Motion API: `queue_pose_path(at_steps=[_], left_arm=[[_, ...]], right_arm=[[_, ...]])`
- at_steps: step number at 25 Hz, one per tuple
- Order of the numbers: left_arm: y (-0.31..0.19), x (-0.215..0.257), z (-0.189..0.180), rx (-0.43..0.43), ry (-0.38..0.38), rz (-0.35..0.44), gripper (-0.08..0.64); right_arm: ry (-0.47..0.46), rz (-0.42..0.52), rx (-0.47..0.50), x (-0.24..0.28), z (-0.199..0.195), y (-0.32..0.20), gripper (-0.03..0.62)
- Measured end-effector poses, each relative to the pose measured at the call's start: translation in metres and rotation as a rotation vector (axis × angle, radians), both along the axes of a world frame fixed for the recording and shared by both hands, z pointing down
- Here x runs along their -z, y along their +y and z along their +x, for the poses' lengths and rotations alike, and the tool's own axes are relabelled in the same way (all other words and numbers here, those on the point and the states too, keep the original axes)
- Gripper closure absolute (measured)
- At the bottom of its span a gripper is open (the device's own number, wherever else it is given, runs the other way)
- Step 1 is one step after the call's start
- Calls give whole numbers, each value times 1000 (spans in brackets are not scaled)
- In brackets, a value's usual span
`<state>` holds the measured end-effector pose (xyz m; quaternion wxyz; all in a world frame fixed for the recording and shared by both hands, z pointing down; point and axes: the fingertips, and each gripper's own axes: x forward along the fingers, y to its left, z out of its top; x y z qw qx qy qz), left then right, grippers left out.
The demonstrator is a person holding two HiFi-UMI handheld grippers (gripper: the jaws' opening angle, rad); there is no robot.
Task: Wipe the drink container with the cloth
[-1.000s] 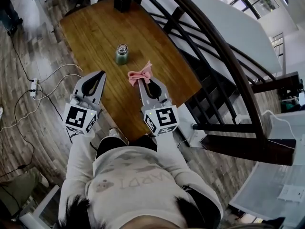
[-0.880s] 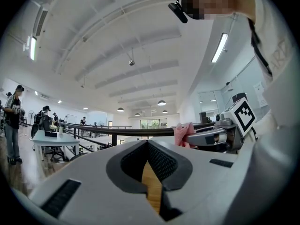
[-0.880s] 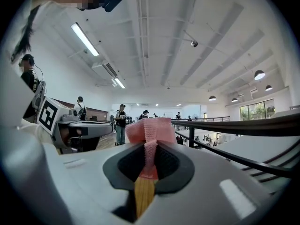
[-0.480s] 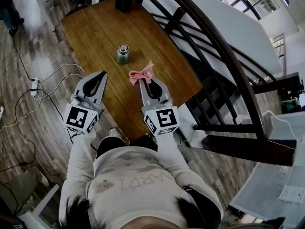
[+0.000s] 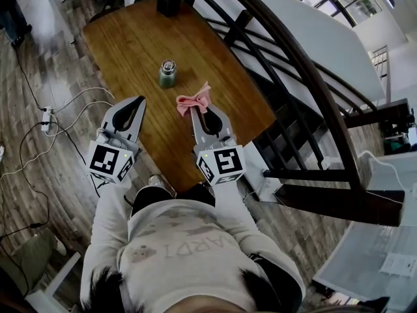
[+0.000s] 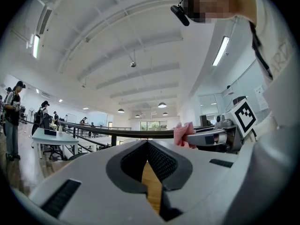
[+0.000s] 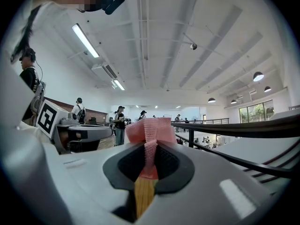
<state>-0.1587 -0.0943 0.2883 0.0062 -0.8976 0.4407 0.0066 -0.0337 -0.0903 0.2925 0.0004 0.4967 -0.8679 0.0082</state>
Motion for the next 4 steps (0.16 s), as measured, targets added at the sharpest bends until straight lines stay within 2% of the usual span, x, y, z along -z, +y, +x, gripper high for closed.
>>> queue_pose_path(at_steps=[4], left_arm=[[-5, 0, -4, -2, 4, 4, 560]], right_arm=[[-2, 3, -3, -1, -3, -4, 551]])
